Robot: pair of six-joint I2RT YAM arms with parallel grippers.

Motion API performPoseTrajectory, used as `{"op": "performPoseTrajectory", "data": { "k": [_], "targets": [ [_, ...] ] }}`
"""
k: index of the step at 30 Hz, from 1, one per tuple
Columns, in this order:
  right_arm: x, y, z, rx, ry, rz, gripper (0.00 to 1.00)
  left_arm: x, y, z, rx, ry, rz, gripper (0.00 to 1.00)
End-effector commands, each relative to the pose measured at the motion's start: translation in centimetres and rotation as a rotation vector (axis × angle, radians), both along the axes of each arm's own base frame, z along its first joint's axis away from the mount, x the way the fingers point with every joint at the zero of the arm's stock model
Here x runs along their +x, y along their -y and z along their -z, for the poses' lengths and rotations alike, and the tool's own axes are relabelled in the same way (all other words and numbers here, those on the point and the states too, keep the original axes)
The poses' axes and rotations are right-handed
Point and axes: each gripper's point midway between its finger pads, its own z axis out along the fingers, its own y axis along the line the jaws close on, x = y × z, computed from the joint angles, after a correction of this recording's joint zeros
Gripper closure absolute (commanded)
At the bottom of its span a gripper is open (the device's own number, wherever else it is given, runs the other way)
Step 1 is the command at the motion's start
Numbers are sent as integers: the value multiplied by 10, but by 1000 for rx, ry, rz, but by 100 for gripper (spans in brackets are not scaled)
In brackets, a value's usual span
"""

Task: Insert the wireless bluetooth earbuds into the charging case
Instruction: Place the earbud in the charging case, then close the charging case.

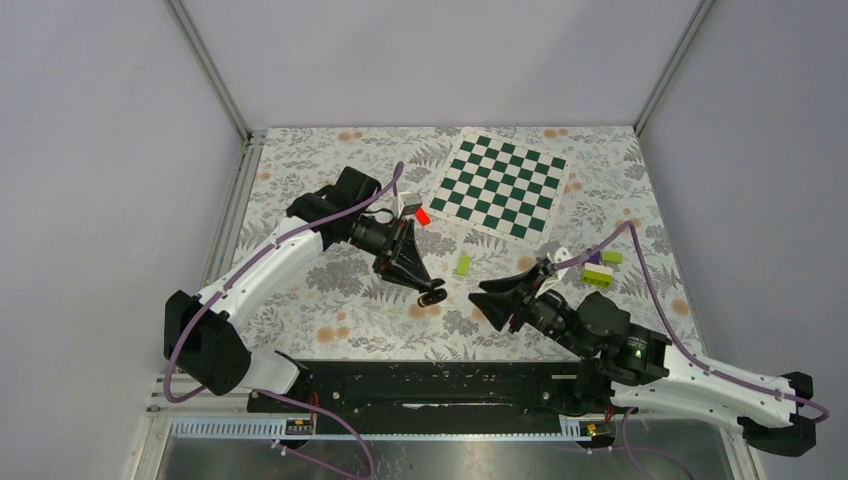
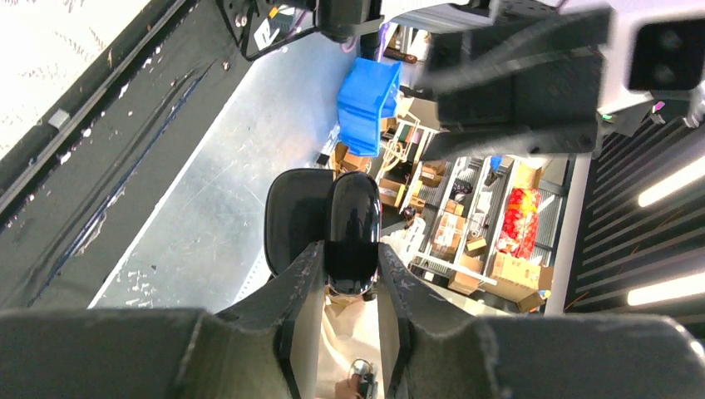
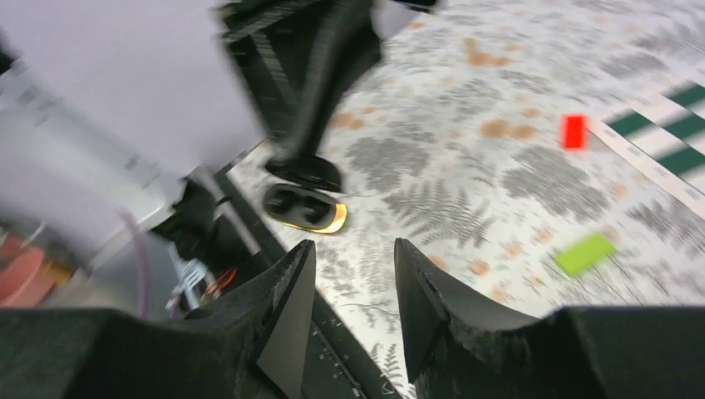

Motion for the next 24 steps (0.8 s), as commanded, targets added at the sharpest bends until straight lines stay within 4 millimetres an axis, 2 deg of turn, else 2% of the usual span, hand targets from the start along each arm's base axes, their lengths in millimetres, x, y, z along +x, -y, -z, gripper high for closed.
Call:
{"op": "performPoseTrajectory", "data": {
  "k": [1, 3, 5, 6, 8, 11, 12, 14, 20, 24],
  "targets": [
    [51, 48, 38, 77, -178, 424, 52, 18, 13, -48, -180, 92, -49, 100],
    [57, 50, 64, 40, -264, 458, 51, 29, 18, -69, -271, 116, -96, 100],
    [62, 39, 84, 40, -361, 425, 51, 37, 21, -92, -381, 123, -132, 100],
    [64, 29, 86, 73, -390, 392, 51, 38, 22, -106, -457, 169, -133, 100],
    [66, 11, 83, 154, -399, 333, 49, 39, 22, -111, -507, 150, -145, 100],
    [70, -9, 66, 268, -381, 273, 45, 40, 21, -116, -557, 140, -160, 100],
    [73, -15, 52, 330, -357, 252, 45, 40, 21, -117, -570, 135, -163, 100],
    [75, -22, 36, 402, -326, 223, 45, 39, 20, -117, -582, 126, -162, 100],
    [68, -31, -13, 557, -212, 110, 46, 37, 19, -107, -551, 114, -161, 100],
    [60, -29, -38, 619, -139, 56, 46, 37, 20, -98, -520, 108, -160, 100]
  ]
}}
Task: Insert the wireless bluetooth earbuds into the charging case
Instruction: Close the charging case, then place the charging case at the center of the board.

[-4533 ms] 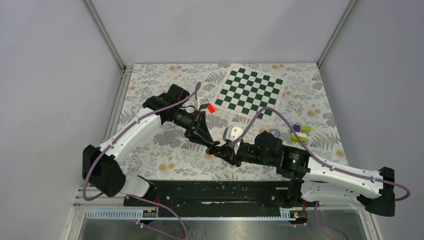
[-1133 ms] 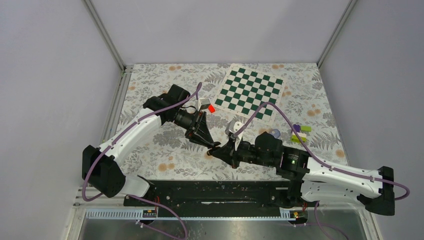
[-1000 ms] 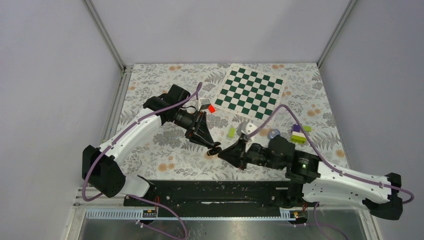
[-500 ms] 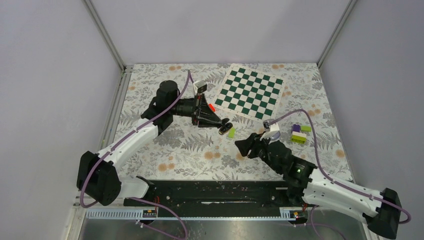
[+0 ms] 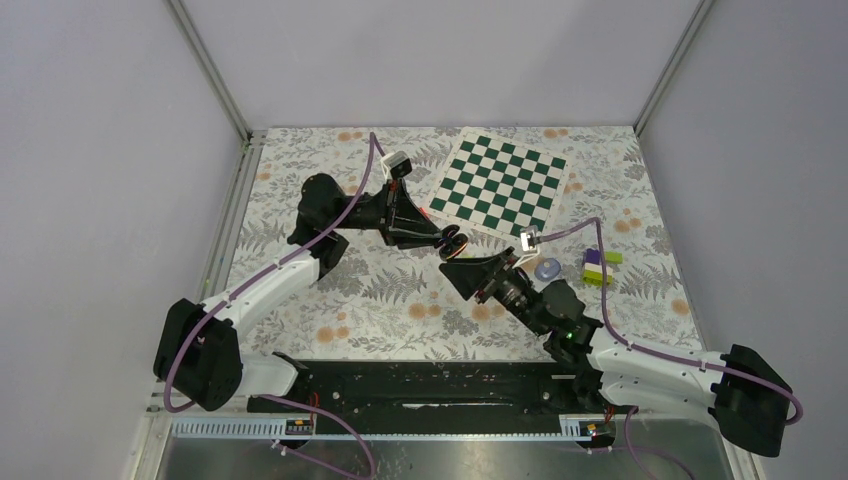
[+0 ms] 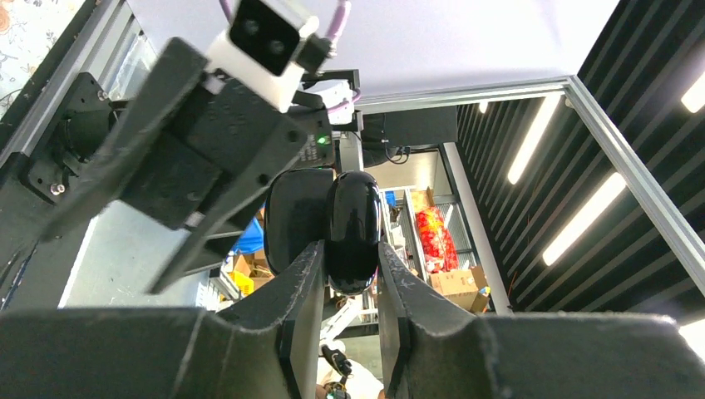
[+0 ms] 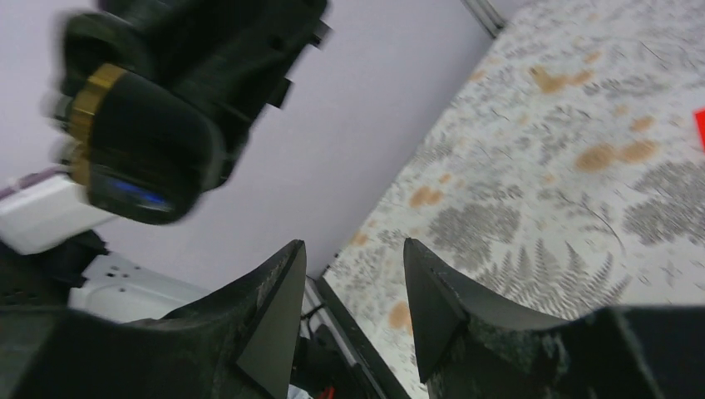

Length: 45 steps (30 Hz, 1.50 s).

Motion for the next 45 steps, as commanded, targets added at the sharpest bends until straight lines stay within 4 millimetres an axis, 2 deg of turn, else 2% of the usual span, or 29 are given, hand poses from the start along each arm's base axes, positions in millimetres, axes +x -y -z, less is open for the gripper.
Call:
{"op": "performPoseTrajectory", "data": {
  "k": [1, 5, 9, 15, 20, 25, 27, 33, 37, 40, 42, 45],
  "targets": [
    [-11, 7, -70, 195, 184, -31, 46, -7, -4, -2, -13, 60, 11, 100],
    [-12, 11, -78, 193, 232, -15, 46, -9, -6, -1, -10, 59, 18, 100],
    [-4, 7, -72, 123, 227, 12, 51, -10, -7, -3, -12, 62, 20, 100],
    [-4, 11, -75, 156, 246, 29, 49, -10, -8, -2, -8, 60, 22, 100],
    [-11, 16, -90, 183, 304, 19, 48, -9, -7, 14, 39, 50, 23, 100],
    [-18, 20, -98, 199, 340, 3, 46, -5, -7, 33, 159, 48, 0, 100],
    [-20, 20, -98, 199, 340, -8, 43, -5, -7, 33, 170, 64, -1, 100],
    [-21, 23, -97, 232, 303, -12, 16, -2, -5, 30, 157, 68, -5, 100],
    [-21, 27, -94, 231, 275, -1, 9, 1, -5, 33, 158, 65, -15, 100],
    [-8, 38, -74, 171, 183, 78, 7, 16, -7, 53, 202, 71, -73, 100],
    [1, 53, -49, 119, 95, 165, 6, 36, -9, 82, 267, 89, -133, 100],
    [7, 85, -19, 80, 2, 284, 6, 61, -6, 139, 364, 116, -162, 100]
  ]
}}
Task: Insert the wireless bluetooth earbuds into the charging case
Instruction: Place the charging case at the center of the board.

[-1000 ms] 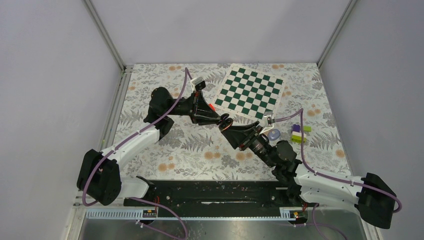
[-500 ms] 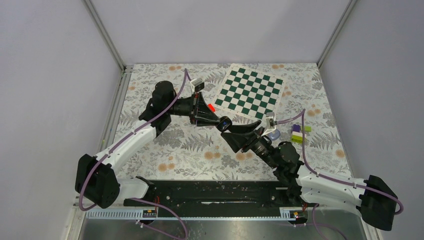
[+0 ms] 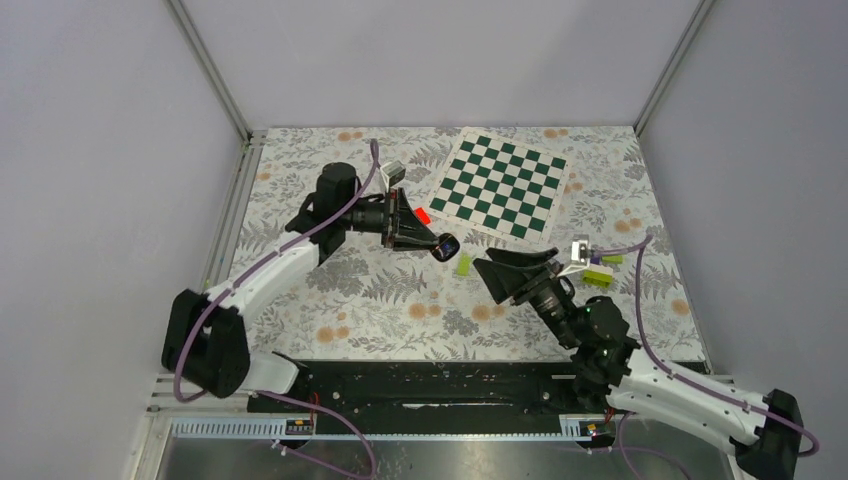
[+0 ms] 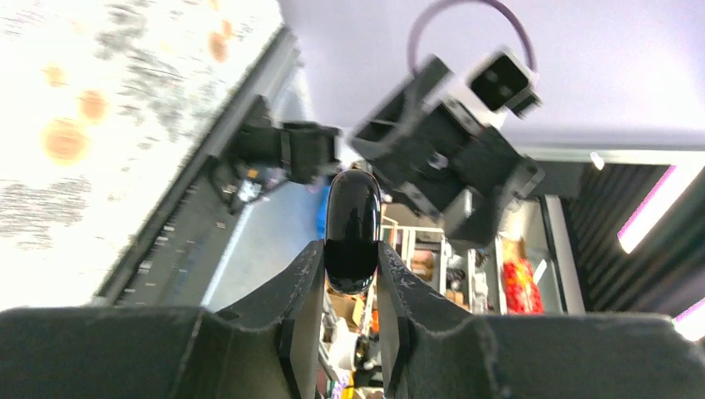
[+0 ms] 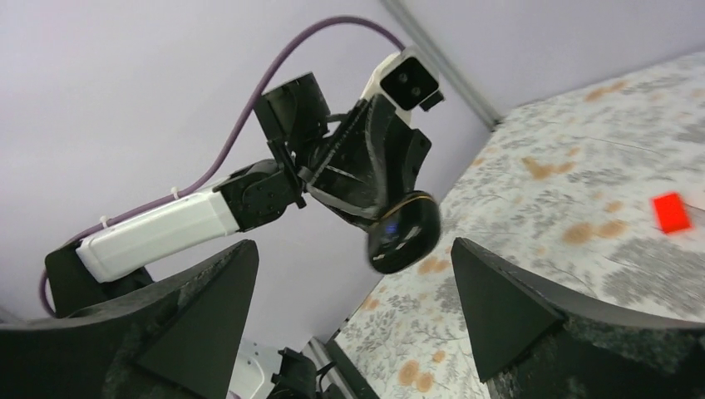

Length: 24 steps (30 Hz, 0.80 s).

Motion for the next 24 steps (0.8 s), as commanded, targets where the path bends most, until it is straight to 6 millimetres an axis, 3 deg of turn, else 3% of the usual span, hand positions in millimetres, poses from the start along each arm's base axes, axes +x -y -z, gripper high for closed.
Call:
{"op": "performPoseTrajectory", "data": {
  "k": [1, 5, 9, 12, 15, 18, 24],
  "targets": [
    [19, 46, 56, -52, -194, 213, 6, 44, 2, 88, 168, 46, -92, 100],
    [14, 72, 95, -115, -288, 276, 6, 67, 7, 139, 226, 12, -152, 100],
    [7, 96, 135, -235, -403, 339, 7, 75, 2, 191, 338, -49, -193, 100],
    [3, 106, 153, -291, -462, 362, 7, 75, -1, 209, 375, -68, -221, 100],
    [3, 105, 157, -299, -472, 362, 7, 78, -7, 222, 438, -78, -245, 100],
    [4, 104, 157, -323, -472, 363, 8, 79, -15, 235, 515, -88, -260, 89],
    [4, 103, 163, -392, -508, 369, 7, 75, -25, 251, 620, -126, -261, 40]
  ]
}}
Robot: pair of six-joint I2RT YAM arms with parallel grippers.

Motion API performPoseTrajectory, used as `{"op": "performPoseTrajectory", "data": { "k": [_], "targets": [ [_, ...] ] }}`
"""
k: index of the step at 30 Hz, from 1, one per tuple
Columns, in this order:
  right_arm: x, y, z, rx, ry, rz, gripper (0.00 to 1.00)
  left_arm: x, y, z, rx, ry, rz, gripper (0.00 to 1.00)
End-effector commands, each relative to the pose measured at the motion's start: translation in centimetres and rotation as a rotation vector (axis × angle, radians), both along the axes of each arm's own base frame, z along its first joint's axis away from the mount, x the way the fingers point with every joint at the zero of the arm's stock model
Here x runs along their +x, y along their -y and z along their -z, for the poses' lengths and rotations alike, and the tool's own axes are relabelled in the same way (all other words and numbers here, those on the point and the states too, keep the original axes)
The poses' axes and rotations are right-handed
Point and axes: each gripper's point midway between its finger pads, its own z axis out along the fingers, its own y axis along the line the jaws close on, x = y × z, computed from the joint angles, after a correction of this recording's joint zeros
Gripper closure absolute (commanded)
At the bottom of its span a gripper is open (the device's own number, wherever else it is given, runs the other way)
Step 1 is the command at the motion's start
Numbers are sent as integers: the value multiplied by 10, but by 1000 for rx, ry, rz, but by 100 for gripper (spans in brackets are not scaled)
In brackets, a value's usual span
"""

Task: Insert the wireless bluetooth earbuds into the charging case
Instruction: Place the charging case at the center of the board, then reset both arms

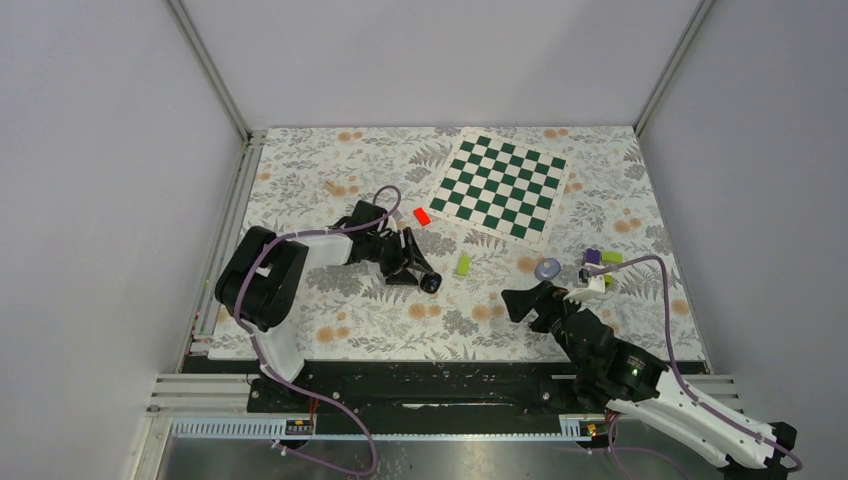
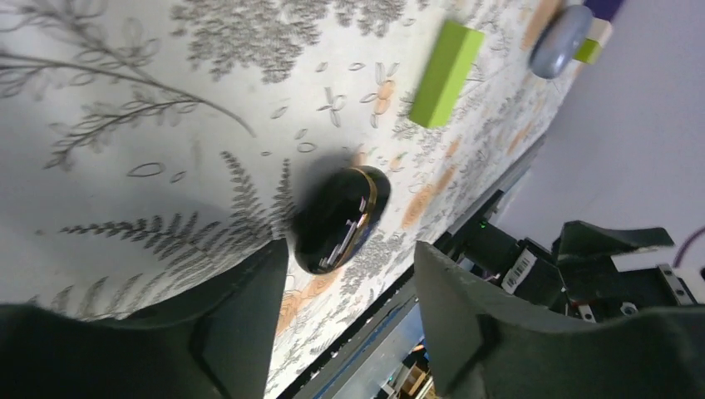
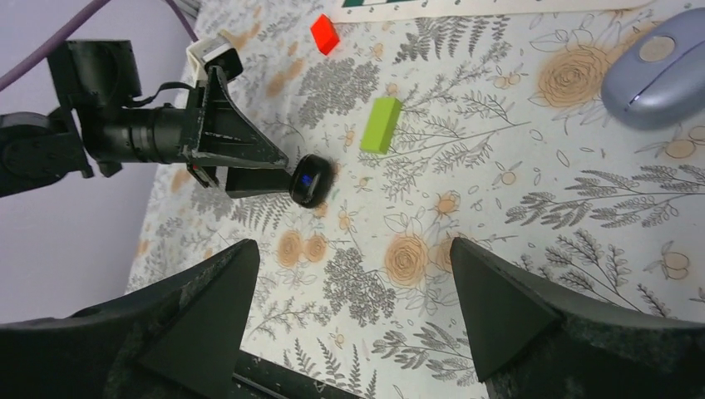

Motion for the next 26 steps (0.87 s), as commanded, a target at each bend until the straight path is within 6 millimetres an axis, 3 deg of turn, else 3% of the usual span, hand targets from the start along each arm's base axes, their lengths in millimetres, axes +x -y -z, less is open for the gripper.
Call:
{"op": "performPoseTrajectory", "data": {
  "k": [1, 3, 4, 6, 10, 16, 22, 26],
  "targets": [
    [3, 7, -14, -2, -9, 47, 7, 8, -9, 2, 98, 25, -1, 38],
    [3, 16, -11, -55, -36, 75, 1, 7, -20, -5, 169, 48, -6, 3],
    [2, 23, -9, -99, -60, 101, 1, 6, -25, -14, 201, 74, 0, 1],
    [1, 45, -6, -209, -117, 174, 0, 1, -35, -37, 243, 136, 21, 1],
    [1, 81, -26, -406, -175, 316, 1, 0, -73, -86, 393, 288, -63, 1],
    [9, 89, -51, -605, -161, 334, 0, -4, -139, -153, 593, 541, -273, 1],
    [10, 88, -58, -629, -148, 317, 1, -23, -193, -178, 665, 700, -512, 1],
    [9, 88, -55, -615, -132, 302, 1, -32, -206, -184, 639, 771, -597, 1]
  ]
}}
